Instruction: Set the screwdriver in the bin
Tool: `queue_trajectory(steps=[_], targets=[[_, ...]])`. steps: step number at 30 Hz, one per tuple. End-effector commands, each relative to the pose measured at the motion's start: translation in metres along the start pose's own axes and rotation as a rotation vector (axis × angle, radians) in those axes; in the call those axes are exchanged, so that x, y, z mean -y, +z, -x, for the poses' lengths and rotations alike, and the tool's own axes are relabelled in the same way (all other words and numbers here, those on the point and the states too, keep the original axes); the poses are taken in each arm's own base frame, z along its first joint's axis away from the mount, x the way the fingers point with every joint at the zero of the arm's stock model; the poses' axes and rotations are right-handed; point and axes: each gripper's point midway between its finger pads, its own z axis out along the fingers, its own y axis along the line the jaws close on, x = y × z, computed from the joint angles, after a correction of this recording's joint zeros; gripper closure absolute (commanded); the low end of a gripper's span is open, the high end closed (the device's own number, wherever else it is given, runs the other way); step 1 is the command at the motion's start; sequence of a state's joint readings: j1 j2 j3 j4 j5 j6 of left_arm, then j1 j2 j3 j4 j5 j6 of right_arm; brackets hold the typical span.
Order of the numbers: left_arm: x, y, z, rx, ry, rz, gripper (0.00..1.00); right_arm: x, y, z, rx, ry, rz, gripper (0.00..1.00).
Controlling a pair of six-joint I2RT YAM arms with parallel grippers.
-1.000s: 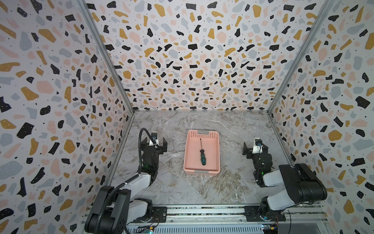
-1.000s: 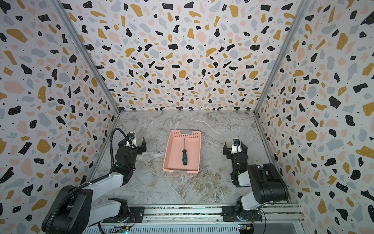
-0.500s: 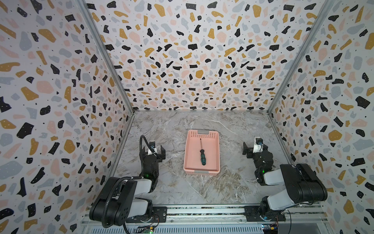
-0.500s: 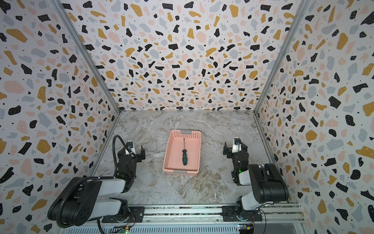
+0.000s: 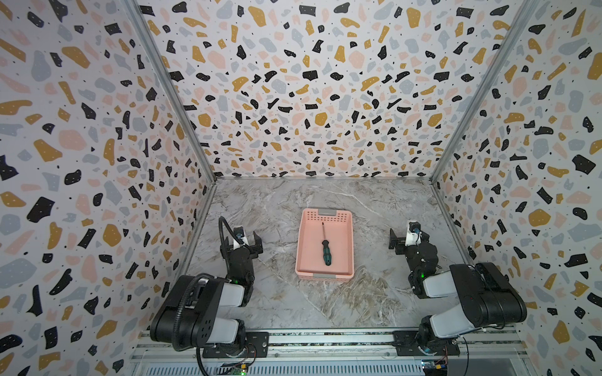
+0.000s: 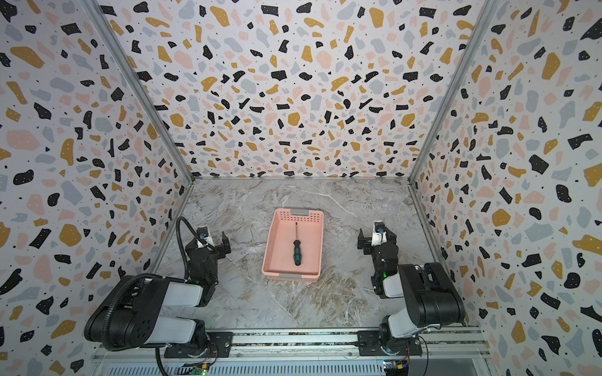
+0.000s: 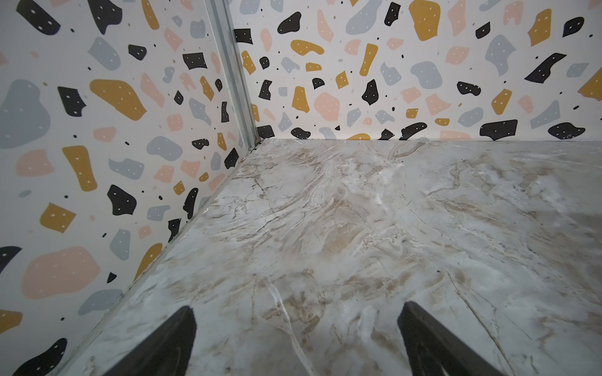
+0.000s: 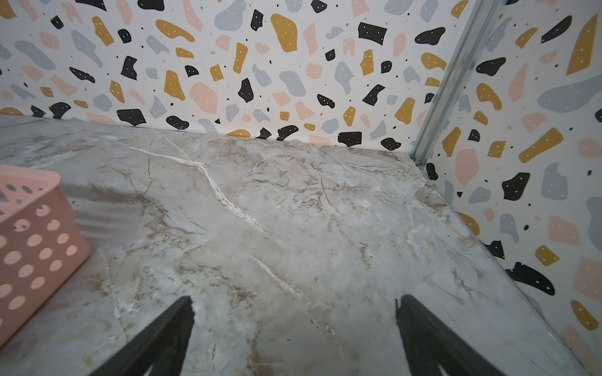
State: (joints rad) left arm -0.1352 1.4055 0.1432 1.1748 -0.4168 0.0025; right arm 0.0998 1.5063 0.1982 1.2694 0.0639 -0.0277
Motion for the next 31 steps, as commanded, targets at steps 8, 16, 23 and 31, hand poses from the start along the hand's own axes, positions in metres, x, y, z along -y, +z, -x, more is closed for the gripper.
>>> queue_trajectory(steps=[8, 16, 23, 31], targets=[[0.0011, 0.0028, 0.0173, 0.053, -0.039, -0.007, 0.00, 0.0014, -0.0001, 0.0041, 0.008, -0.002, -0.001, 0.01], [0.0002, 0.0025, 0.0173, 0.053, -0.040, -0.004, 0.00, 0.0011, 0.0006, 0.0038, 0.006, -0.001, 0.002, 0.01], [-0.0004, 0.0022, 0.0171, 0.053, -0.041, -0.002, 0.00, 0.0007, 0.0012, 0.0039, 0.005, -0.002, 0.005, 0.01], [-0.0004, 0.0022, 0.0173, 0.054, -0.042, -0.001, 0.00, 0.0017, 0.0034, 0.0033, -0.003, 0.010, 0.027, 0.01]])
